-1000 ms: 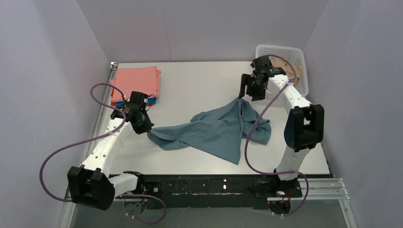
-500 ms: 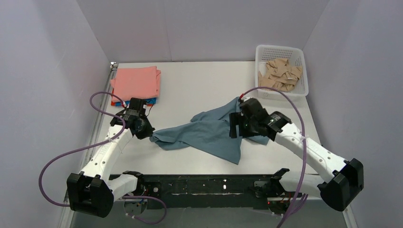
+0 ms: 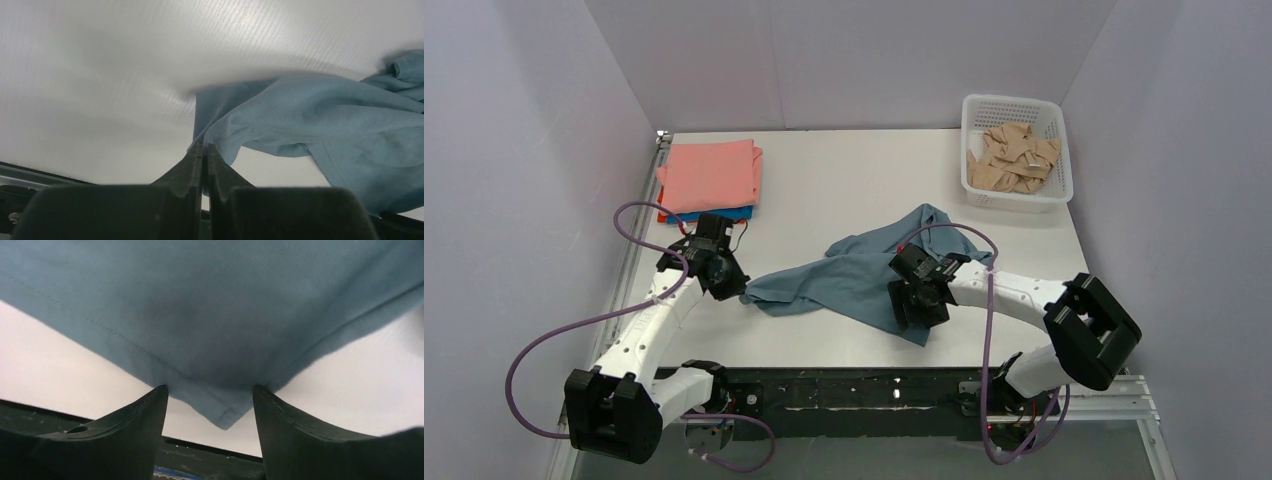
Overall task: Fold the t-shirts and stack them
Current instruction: Flatten out the tshirt
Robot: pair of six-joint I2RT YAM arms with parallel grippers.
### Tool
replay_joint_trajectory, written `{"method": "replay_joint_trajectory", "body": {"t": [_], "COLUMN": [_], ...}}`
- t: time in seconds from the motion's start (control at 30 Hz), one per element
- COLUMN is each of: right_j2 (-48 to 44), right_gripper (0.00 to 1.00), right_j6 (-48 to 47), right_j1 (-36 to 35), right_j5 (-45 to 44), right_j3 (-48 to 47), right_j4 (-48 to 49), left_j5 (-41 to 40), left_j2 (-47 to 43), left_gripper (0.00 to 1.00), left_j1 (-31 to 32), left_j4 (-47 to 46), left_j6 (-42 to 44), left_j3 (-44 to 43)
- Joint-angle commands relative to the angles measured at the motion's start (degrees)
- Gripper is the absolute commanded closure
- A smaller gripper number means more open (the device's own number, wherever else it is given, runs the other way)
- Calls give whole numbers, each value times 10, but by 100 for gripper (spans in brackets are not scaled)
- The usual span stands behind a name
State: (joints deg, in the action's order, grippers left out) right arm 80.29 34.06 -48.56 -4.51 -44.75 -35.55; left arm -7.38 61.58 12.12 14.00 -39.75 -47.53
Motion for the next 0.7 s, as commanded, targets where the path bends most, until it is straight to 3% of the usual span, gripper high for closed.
{"method": "replay_joint_trajectory", "body": {"t": [0.0,0.27,0.4,0.5,0.67], "right_j2": [31,58,74,64,-6], "right_gripper": [32,53,75,99,99], "right_j6": [5,26,44,46,28], "right_j1": [-2,-2,-2,-2,9], "right_j5": [4,-10,-41,-68,-159], "right_j3": [1,15,7,-17,-109], "right_j4": [22,17,14,1,-50], "left_j5": [-10,-16,-20,-21,-21], "left_j2": [-6,-5,-3,-2,-9], "left_gripper": [100,100,100,100,100], "left_j1": [-2,-2,-2,-2,-2], "left_j4": [54,51,50,48,48], "left_j6": [-7,-9,-9,-9,2], "left_j3": [14,23,25,23,-10]}}
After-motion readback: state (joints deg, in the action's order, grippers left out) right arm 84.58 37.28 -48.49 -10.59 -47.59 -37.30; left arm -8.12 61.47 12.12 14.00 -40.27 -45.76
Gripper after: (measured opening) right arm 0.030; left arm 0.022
